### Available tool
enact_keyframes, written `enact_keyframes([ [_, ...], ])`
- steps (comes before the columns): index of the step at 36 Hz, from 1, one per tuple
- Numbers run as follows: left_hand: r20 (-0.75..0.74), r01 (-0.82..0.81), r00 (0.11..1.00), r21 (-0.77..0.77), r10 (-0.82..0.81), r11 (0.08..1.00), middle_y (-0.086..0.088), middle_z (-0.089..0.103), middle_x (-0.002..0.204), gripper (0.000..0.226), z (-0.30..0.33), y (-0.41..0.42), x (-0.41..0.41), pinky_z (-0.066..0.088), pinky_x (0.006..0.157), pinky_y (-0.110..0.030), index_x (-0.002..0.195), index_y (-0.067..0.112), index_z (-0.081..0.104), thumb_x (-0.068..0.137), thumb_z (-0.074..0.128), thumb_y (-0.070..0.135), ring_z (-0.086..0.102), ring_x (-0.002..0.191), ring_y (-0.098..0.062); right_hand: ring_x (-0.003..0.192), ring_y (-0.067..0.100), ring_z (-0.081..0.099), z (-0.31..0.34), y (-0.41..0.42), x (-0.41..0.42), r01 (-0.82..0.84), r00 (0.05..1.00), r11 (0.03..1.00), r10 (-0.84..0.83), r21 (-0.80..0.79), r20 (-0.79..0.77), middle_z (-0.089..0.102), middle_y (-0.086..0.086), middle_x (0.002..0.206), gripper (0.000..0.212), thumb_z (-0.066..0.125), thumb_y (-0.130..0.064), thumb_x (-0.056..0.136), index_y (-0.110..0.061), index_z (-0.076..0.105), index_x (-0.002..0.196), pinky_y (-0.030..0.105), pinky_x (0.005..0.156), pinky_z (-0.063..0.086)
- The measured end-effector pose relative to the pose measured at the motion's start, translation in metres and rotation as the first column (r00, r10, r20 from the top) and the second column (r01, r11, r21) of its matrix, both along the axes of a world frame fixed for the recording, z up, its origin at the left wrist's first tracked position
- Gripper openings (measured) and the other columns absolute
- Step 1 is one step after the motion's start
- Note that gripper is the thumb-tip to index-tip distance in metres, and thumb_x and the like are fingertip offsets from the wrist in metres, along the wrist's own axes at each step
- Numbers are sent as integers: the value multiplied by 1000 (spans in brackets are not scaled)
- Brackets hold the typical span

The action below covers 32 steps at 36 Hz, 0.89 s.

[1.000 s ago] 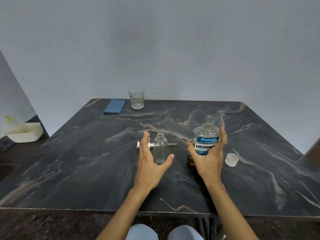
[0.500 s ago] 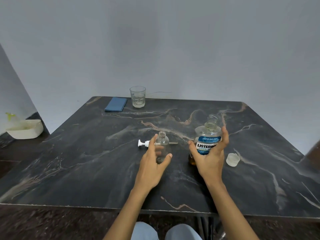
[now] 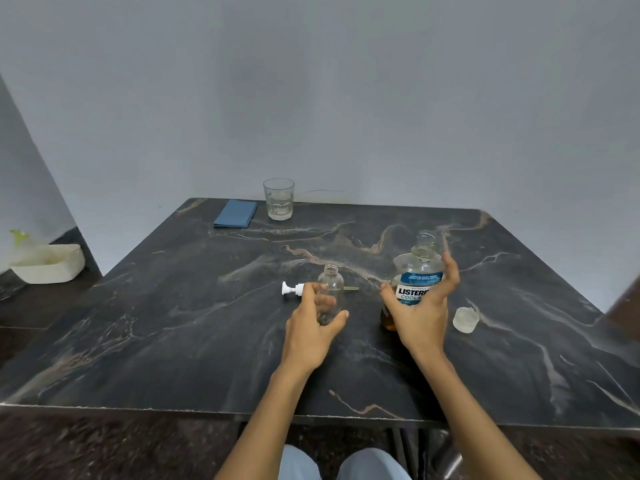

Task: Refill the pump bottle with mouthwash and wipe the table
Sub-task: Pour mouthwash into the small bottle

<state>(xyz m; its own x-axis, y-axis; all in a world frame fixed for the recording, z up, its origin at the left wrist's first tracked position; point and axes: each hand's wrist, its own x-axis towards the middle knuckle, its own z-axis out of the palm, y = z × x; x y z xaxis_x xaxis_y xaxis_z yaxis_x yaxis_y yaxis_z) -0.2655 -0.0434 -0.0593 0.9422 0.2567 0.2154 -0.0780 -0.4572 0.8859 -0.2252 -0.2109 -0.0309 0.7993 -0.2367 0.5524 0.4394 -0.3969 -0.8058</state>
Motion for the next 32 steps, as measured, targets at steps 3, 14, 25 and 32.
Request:
enact_keyframes([
  [3,-17,-12,1000,28,12,1000,24,59,97,42,4,-3,-4,48,83,-28,96,54,32,78,69,42,58,93,4,84,11,64,9,2,0,-26,998,997,30,67,-53,54,-11,104,94,78,-22,62,-47,16,129,31,73,53],
  [14,-9,11,1000,119,-10,993,28,53,102,39,7,-8,-11,44,80,-22,111,38,32,86,61,39,57,88,3,84,4,64,29,7,-6,-249,962,959,230,-133,-147,60,-17,103,89,75,-29,48,-55,30,120,29,68,54],
  [25,9,-3,1000,98,2,995,23,60,100,41,9,-9,-12,39,75,-14,112,40,35,84,63,37,56,81,6,83,-5,58,32,4,-8,-249,969,901,233,-355,-86,56,-27,100,83,77,-28,55,-57,32,118,10,60,42],
  [32,-20,5,1000,104,-3,995,25,58,104,43,9,-9,-11,39,75,-14,117,38,33,85,62,38,55,80,10,89,1,53,36,6,-10,-184,982,829,178,-528,-62,51,-27,105,87,77,-29,53,-48,34,126,25,75,45],
])
